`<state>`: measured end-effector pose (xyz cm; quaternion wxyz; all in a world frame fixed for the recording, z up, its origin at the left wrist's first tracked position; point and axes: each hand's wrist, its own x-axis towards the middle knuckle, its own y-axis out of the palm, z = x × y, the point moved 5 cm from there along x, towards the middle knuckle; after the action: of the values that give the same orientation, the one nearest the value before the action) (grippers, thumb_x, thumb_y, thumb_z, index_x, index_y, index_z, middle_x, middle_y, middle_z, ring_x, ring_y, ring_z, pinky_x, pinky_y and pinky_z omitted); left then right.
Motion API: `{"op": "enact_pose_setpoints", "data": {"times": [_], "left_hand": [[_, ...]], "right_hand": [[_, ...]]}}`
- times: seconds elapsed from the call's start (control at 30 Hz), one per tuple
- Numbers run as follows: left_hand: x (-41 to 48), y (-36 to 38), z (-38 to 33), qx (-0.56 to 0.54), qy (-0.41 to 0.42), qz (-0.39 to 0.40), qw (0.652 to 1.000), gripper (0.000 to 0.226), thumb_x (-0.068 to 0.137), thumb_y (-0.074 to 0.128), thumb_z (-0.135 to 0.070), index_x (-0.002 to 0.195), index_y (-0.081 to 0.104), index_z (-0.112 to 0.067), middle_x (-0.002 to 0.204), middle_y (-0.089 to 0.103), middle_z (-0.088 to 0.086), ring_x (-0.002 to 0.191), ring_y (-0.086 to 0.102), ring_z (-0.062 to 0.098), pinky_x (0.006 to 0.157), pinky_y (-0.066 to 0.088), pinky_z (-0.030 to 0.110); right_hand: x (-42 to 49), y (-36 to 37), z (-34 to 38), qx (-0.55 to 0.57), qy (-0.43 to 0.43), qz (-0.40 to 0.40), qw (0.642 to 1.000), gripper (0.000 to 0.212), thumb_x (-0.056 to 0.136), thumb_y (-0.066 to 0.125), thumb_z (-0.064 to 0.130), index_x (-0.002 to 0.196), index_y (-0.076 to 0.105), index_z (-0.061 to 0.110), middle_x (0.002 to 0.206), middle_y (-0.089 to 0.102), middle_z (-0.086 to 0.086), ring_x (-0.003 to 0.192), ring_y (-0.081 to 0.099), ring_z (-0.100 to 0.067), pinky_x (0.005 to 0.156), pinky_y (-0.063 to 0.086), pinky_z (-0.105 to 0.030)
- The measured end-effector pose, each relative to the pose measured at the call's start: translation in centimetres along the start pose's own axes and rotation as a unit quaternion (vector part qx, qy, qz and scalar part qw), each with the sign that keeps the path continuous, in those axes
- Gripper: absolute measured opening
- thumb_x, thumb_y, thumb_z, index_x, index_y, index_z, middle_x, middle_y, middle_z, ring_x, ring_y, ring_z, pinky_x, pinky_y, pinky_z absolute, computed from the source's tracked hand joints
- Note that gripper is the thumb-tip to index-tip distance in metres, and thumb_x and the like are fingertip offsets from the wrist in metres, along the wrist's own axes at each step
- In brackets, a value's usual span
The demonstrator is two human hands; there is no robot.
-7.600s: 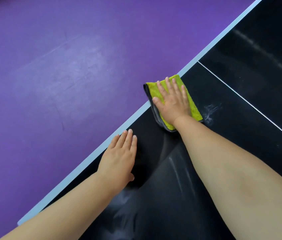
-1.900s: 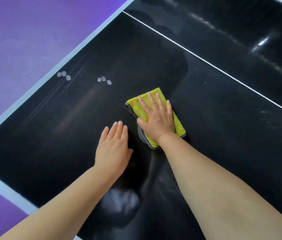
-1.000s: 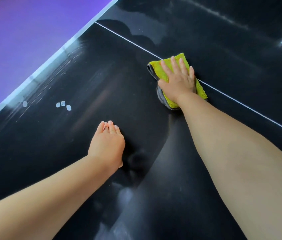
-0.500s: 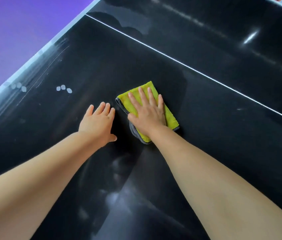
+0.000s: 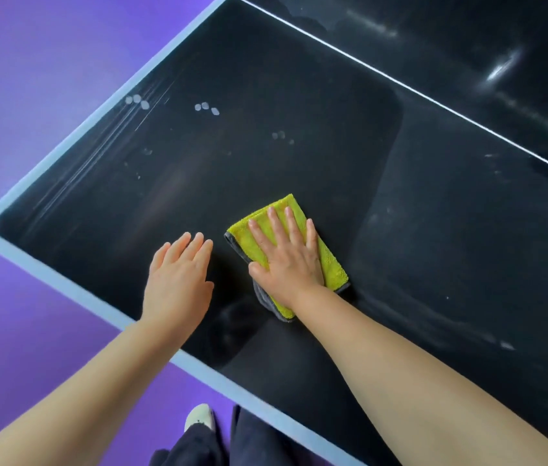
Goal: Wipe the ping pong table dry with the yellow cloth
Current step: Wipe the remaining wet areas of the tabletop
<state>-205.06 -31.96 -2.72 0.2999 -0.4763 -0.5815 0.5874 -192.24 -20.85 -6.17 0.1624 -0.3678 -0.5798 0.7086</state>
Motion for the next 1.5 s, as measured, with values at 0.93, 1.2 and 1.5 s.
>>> {"op": "enact_pose_setpoints", "data": {"times": [0.93, 1.2, 1.5], "left_hand": [[-11.7, 0.2, -3.5, -0.035, 0.068, 0.059, 0.995, 0.074, 0.086, 0.061, -0.026, 0.149, 0.023, -0.016, 0.157, 0.019, 0.002, 0.145, 0.012, 0.022, 0.116, 0.007, 0.036], [-3.1, 0.2, -8.9, -0.019, 0.066, 0.073, 0.995, 0.08, 0.09, 0.055, -0.039, 0.151, 0.009, -0.017, 0.159, 0.006, 0.003, 0.146, 0.003, 0.019, 0.117, 0.001, 0.035], [10.6, -0.8, -17.0, 0.033, 0.08, 0.086, 0.993, 0.092, 0.086, 0.057, -0.05, 0.151, 0.004, -0.011, 0.159, 0.0, 0.009, 0.146, -0.004, 0.024, 0.118, 0.001, 0.041]], "right_hand": [[-14.2, 5.1, 4.8, 0.056, 0.068, -0.031, 0.996, 0.075, 0.086, 0.016, 0.064, 0.155, 0.014, 0.037, 0.165, 0.007, -0.001, 0.152, 0.001, -0.027, 0.121, -0.001, -0.052], [-5.7, 1.3, -6.4, 0.059, 0.165, -0.064, 0.982, 0.071, 0.096, 0.028, 0.062, 0.155, -0.004, 0.038, 0.165, -0.007, 0.0, 0.151, -0.013, -0.026, 0.12, -0.007, -0.052], [6.8, -3.1, -18.9, 0.063, 0.203, -0.087, 0.973, 0.07, 0.096, 0.028, 0.062, 0.156, 0.0, 0.038, 0.165, -0.007, 0.0, 0.151, -0.011, -0.027, 0.12, -0.005, -0.054]]}}
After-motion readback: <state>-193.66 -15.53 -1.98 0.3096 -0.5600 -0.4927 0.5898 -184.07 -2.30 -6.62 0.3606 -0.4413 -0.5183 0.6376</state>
